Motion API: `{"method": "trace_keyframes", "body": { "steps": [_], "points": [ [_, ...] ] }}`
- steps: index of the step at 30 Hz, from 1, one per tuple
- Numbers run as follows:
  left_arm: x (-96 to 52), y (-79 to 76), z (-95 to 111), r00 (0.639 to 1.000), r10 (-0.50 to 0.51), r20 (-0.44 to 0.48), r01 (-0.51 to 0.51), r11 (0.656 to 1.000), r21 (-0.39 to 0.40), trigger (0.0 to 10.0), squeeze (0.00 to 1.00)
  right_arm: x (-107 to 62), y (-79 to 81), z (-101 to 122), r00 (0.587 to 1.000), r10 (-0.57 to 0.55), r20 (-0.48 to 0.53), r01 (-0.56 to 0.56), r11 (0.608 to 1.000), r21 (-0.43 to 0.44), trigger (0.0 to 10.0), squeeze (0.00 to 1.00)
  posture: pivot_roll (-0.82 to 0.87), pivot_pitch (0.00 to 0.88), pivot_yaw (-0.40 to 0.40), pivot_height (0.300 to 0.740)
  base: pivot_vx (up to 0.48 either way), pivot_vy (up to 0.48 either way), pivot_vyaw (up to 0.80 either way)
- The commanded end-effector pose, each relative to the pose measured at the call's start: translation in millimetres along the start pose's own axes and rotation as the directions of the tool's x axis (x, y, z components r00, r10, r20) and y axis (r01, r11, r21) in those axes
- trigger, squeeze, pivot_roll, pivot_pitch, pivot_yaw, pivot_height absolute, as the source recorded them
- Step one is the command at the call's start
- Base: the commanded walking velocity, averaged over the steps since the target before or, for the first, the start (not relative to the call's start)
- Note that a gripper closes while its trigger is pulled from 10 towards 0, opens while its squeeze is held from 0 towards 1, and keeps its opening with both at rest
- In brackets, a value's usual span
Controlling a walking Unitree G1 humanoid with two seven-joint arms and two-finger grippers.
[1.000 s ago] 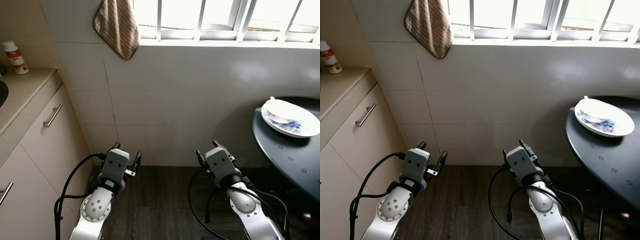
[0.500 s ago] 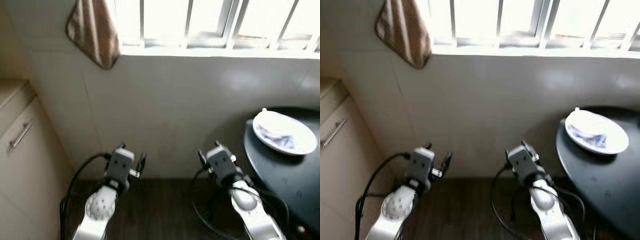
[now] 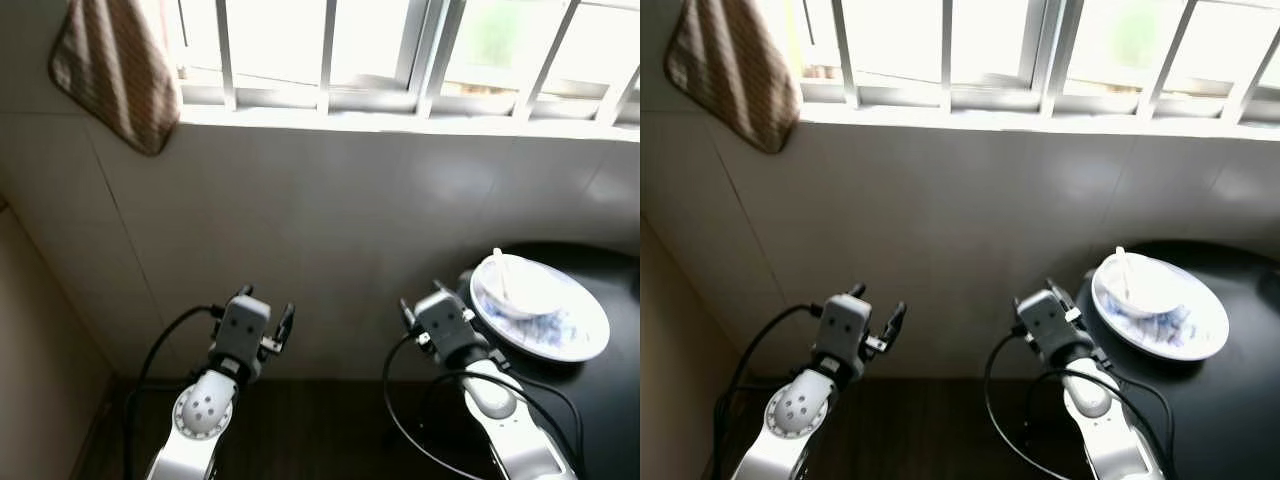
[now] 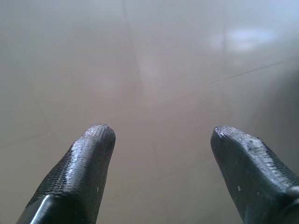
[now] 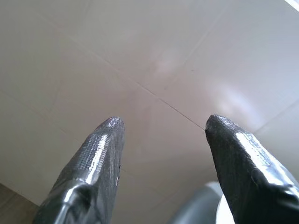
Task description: Kitchen organization
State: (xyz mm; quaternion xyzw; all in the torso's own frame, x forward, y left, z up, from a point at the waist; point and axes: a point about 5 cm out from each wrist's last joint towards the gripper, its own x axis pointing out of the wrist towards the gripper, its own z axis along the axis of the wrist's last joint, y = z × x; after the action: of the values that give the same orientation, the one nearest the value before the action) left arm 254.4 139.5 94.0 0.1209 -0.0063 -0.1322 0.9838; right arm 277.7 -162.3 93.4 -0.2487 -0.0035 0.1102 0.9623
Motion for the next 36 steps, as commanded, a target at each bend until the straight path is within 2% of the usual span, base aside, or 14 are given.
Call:
{"method": "trace_keyframes", "body": {
  "steps": [1, 8, 13, 17, 18, 22, 27, 32, 34, 36],
  "points": [
    [-1.5, 3.0, -2.8, 1.000, 0.009, -0.011, -0.009, 1.000, -0.004, 10.0, 0.00, 1.7, 5.2, 2.6, 1.000, 0.012, 0.008, -0.012, 1.000, 0.022, 10.0, 0.00, 0.02, 0.000, -0.034, 0.740, 0.000, 0.000, 0.00],
    [-1.4, 3.7, -2.3, 1.000, 0.012, -0.009, -0.012, 1.000, -0.011, 10.0, 0.00, 1.6, 4.3, 2.6, 1.000, 0.006, 0.009, -0.007, 1.000, 0.022, 10.0, 0.00, 0.02, 0.000, -0.032, 0.740, 0.000, 0.000, 0.00],
    [-1.5, 4.7, -2.4, 1.000, 0.019, -0.010, -0.020, 0.999, -0.026, 10.0, 0.00, 1.9, -1.0, 5.0, 0.999, -0.039, 0.024, 0.039, 0.999, 0.013, 10.0, 0.00, 0.02, 0.000, -0.034, 0.740, 0.000, 0.000, 0.00],
    [-1.4, 5.2, -2.1, 1.000, 0.021, -0.008, -0.021, 0.999, -0.030, 10.0, 0.00, 3.0, -9.4, 11.0, 0.992, -0.111, 0.061, 0.113, 0.993, -0.025, 10.0, 0.00, 0.02, 0.000, -0.035, 0.740, 0.000, 0.000, 0.00],
    [-1.5, 5.2, -2.3, 1.000, 0.022, -0.008, -0.022, 0.999, -0.035, 10.0, 0.00, 4.5, -17.4, 11.8, 0.984, -0.172, 0.056, 0.173, 0.985, -0.018, 10.0, 0.00, 0.02, 0.000, -0.035, 0.740, 0.000, 0.000, 0.00],
    [-1.5, 5.8, -2.5, 1.000, 0.025, -0.008, -0.025, 0.999, -0.044, 10.0, 0.00, 5.1, -22.7, 7.1, 0.972, -0.234, 0.017, 0.234, 0.972, -0.028, 10.0, 0.00, 0.02, 0.000, -0.035, 0.740, 0.000, 0.000, 0.00],
    [-1.4, 5.9, -2.3, 1.000, 0.025, -0.006, -0.025, 0.999, -0.047, 10.0, 0.00, 5.3, -18.4, 8.3, 0.978, -0.205, 0.036, 0.206, 0.978, -0.022, 10.0, 0.00, 0.02, 0.000, -0.035, 0.740, 0.251, 0.000, 0.00],
    [-1.0, 5.4, -2.8, 1.000, 0.020, -0.009, -0.020, 0.999, -0.045, 10.0, 0.00, 5.8, -21.8, 6.3, 0.971, -0.237, 0.018, 0.237, 0.971, -0.025, 10.0, 0.00, 0.02, 0.000, -0.037, 0.740, 0.000, 0.000, 0.00],
    [-0.8, 5.1, -3.2, 1.000, 0.018, -0.012, -0.019, 0.999, -0.043, 10.0, 0.00, 6.2, -24.5, 4.1, 0.969, -0.248, -0.007, 0.248, 0.969, -0.002, 10.0, 0.00, 0.03, 0.000, -0.037, 0.740, 0.000, 0.000, 0.00],
    [-0.6, 5.1, -3.6, 1.000, 0.017, -0.013, -0.018, 0.999, -0.042, 10.0, 0.00, 8.8, -35.4, 0.3, 0.962, -0.267, -0.063, 0.272, 0.959, 0.085, 10.0, 0.00, 0.03, 0.000, -0.036, 0.740, 0.000, 0.000, 0.00]
  ]
}}
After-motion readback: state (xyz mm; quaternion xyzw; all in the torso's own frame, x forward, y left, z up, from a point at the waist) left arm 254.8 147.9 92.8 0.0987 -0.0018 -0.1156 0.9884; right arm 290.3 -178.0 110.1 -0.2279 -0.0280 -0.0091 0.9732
